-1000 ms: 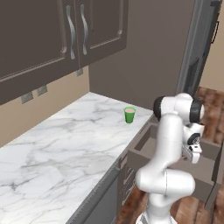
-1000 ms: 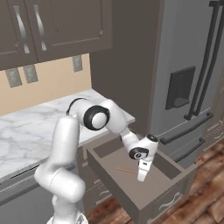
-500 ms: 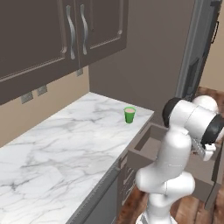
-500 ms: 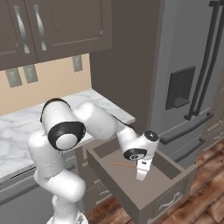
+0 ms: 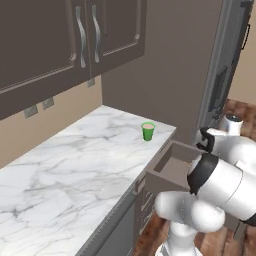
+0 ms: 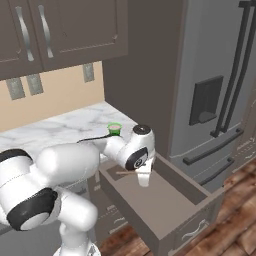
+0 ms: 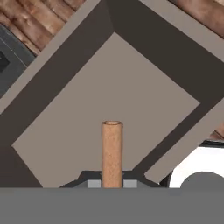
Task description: Pick up the straw from the left drawer and put it inside the smoothie cup.
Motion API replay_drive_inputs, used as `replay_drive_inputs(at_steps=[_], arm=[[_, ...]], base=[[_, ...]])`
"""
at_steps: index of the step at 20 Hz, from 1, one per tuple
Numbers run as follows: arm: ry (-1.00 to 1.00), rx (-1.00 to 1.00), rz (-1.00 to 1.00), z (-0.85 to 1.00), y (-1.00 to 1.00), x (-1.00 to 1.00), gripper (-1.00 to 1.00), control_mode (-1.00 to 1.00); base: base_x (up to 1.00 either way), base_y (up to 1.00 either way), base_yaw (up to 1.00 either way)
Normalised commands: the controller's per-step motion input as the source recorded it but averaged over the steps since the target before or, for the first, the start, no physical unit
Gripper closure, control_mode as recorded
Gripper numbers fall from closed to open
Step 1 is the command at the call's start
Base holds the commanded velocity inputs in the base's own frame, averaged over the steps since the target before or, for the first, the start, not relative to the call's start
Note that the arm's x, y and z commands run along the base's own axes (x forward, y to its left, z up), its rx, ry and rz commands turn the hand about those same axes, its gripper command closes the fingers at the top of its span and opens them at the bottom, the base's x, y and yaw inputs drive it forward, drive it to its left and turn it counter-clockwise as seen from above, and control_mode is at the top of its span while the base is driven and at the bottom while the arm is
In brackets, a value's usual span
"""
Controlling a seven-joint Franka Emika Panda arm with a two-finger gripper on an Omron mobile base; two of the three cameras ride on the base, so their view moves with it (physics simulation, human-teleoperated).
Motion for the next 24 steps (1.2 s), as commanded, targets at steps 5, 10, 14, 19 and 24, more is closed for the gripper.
replay_drive_inputs(at_steps=[5,10,14,19,24], arm=[[0.00,-0.34,-0.09,1.00,0.73,0.01,1.00,-1.00],[0.00,-0.26,-0.12,1.00,0.38,0.05,1.00,-1.00],[0.02,-0.19,-0.16,1.00,0.29,0.13,1.00,-1.00],[0.00,-0.21,-0.23,1.00,0.49,0.33,1.00,-1.00],[0.08,-0.14,-0.23,1.00,0.63,0.56,1.00,-1.00]], base=[[0.00,0.00,0.00],[0.00,0.00,0.00],[0.00,0.00,0.00],[0.00,0.00,0.00],[0.00,0.00,0.00]])
